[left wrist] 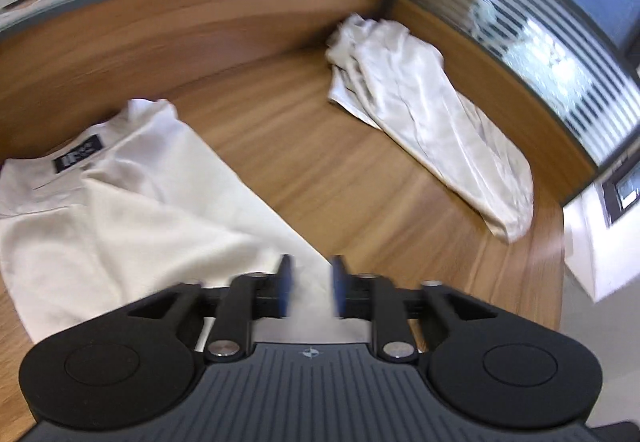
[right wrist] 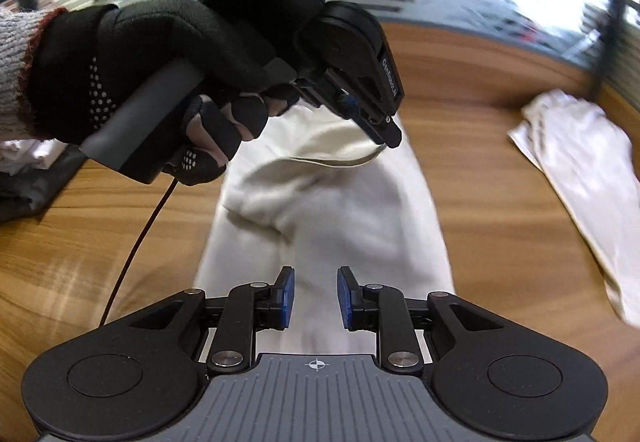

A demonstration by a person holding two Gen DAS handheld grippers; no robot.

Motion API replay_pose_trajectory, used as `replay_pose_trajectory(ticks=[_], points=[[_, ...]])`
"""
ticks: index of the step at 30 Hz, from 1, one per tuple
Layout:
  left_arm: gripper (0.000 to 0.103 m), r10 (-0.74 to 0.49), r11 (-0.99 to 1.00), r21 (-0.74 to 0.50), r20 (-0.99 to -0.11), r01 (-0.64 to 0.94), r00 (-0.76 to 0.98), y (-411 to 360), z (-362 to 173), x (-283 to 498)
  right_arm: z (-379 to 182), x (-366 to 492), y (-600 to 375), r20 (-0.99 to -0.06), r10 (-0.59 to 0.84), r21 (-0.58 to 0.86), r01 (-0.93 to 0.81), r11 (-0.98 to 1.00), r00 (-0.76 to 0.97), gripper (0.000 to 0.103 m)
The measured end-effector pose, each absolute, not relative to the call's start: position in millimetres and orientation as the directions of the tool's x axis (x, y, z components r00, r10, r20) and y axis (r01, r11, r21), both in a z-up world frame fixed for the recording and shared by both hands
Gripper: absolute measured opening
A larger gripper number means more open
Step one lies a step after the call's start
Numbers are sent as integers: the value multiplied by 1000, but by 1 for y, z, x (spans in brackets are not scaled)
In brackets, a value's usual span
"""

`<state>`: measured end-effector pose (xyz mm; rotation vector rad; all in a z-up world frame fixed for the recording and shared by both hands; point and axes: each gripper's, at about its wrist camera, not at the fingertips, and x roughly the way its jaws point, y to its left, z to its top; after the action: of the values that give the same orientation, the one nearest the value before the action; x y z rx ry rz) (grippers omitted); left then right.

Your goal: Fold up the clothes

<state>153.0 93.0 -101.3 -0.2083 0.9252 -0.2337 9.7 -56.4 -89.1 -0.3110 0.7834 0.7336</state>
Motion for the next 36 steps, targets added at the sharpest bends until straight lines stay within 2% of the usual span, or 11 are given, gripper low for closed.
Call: replay_pose_trajectory(ticks=[3, 7, 13, 18, 24, 26, 28, 32, 33, 35, 36], points=[[44, -289, 957, -246, -752, 154, 593, 83, -102, 137, -88, 4, -70, -742, 454, 8, -672, 741, 492, 26], [44, -273, 962, -210, -747, 175, 607, 86, -104, 108, -85, -1, -87, -746, 432, 10, -640, 768, 506, 26], [43, -161, 987, -121, -764, 107, 624, 118, -114, 78, -82, -3, -102, -750, 418, 37, -598, 801, 513, 26], [43, -105, 993, -116, -766, 25, 634, 145, -119, 67, -84, -7, -106, -760, 407, 48, -581, 812, 506, 26], [43, -127, 989, -149, -784, 16, 607, 158, -135, 59, -84, -11, -98, -756, 420, 53, -592, 804, 503, 26], [36, -141, 984, -177, -790, -3, 596, 161, -140, 58, -83, -10, -89, -748, 437, 53, -611, 790, 500, 26], [2, -154, 979, -205, -795, -21, 587, 164, -144, 56, -82, -7, -79, -738, 448, 47, -624, 780, 505, 26], [1, -166, 965, -256, -755, -51, 635, 169, -130, 48, -79, 8, -61, -715, 467, 48, -629, 776, 521, 24], [1, -172, 961, -270, -744, -55, 645, 170, -126, 46, -78, 13, -56, -708, 474, 50, -632, 773, 523, 22], [1, -173, 959, -278, -736, -59, 655, 169, -120, 45, -80, 26, -44, -697, 487, 51, -641, 766, 526, 12], [1, -173, 958, -280, -732, -60, 659, 168, -117, 45, -81, 34, -38, -695, 491, 49, -646, 762, 526, 12]])
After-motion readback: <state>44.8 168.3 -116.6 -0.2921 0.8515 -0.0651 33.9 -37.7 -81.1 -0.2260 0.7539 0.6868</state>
